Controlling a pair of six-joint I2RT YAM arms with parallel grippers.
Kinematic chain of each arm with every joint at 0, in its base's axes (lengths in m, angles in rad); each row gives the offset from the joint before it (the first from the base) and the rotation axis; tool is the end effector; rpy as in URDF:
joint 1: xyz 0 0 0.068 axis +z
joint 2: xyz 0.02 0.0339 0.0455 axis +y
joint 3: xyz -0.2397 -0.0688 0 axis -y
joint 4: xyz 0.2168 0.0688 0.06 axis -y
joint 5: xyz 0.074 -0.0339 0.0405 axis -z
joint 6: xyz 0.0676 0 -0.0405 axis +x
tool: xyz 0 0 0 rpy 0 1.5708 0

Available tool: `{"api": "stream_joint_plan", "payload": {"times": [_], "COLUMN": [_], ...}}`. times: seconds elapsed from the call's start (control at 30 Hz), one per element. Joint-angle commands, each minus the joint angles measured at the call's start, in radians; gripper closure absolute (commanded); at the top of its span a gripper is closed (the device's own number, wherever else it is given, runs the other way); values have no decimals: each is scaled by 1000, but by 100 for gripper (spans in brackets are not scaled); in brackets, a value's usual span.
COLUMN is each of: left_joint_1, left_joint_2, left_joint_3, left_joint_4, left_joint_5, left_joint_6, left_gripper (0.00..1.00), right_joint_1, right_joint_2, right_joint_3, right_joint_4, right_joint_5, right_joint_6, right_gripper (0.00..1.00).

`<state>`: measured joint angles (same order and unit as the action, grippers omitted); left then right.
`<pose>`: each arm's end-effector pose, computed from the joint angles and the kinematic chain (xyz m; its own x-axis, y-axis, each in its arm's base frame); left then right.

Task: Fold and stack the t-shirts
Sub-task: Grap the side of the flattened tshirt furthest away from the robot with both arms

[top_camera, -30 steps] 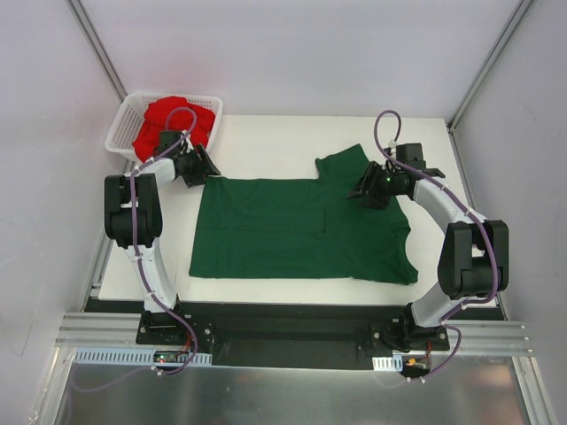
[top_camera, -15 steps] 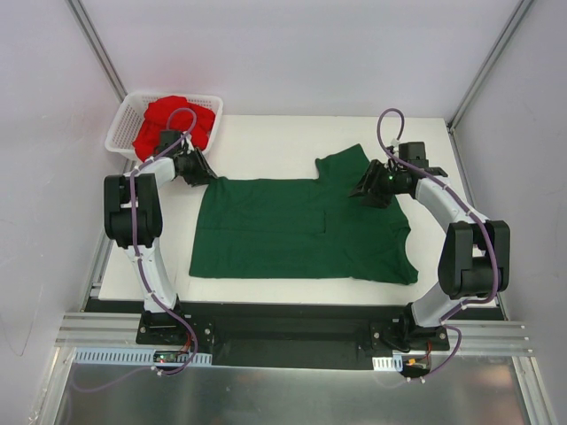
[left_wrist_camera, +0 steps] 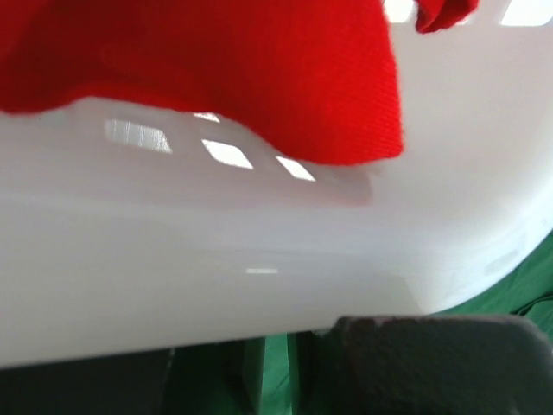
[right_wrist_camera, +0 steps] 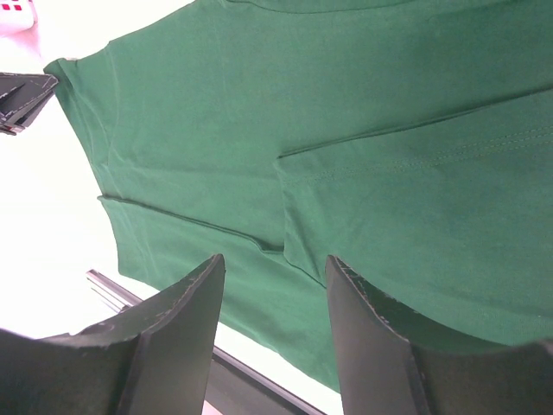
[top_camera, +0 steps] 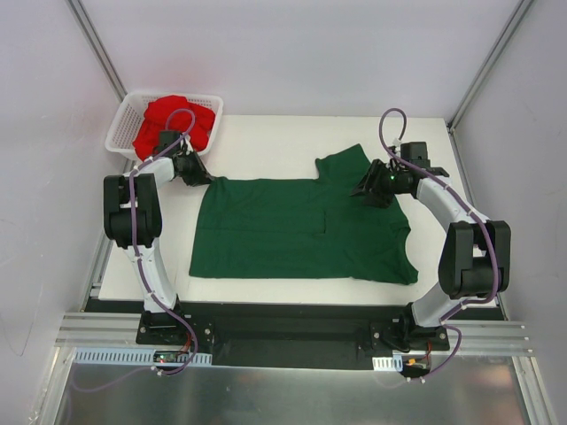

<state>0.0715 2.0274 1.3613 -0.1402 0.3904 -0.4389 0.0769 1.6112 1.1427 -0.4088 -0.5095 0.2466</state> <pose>0.4285 0.0049 0.1433 -0.7352 -0.4466 -0.5099 -0.1279 0.8301 -0.5428 0.3317 0.0586 0.2064 -0.8358 0.1493 -0.5283 -0.1793 0.8353 0.5198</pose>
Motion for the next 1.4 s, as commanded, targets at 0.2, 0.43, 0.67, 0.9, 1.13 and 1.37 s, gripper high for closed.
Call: {"api": "stream_joint_plan", "payload": {"times": [0.2, 0.43, 0.67, 0.9, 1.13, 1.37], "left_joint_1": [-1, -2, -1, -1, -1, -1], "left_joint_2": [24, 25, 25, 31, 27, 25], "left_joint_3": [28, 30, 30, 38, 32, 32], "left_joint_4": [21, 19, 19, 19, 19, 19], "left_joint_5": [-35, -30, -24, -13, -12, -8], "left_joint_6": [-12, -11, -9, -4, -6, -1], "left_gripper": [97, 98, 98, 98, 98, 98], "right_joint_1": [-12, -40, -75, -104, -132, -186], "right_joint_2": [-22, 102, 326, 493, 660, 799], "right_joint_3": [31, 107, 343, 606, 966, 1128], "right_joint_4": [5, 85, 73, -45, -248, -325], "right_joint_5": [-17, -80, -171, -162, -113, -149], "right_joint_6": [5, 39, 23, -113, -308, -362], "right_gripper": [47, 46, 45, 44, 41, 36]}}
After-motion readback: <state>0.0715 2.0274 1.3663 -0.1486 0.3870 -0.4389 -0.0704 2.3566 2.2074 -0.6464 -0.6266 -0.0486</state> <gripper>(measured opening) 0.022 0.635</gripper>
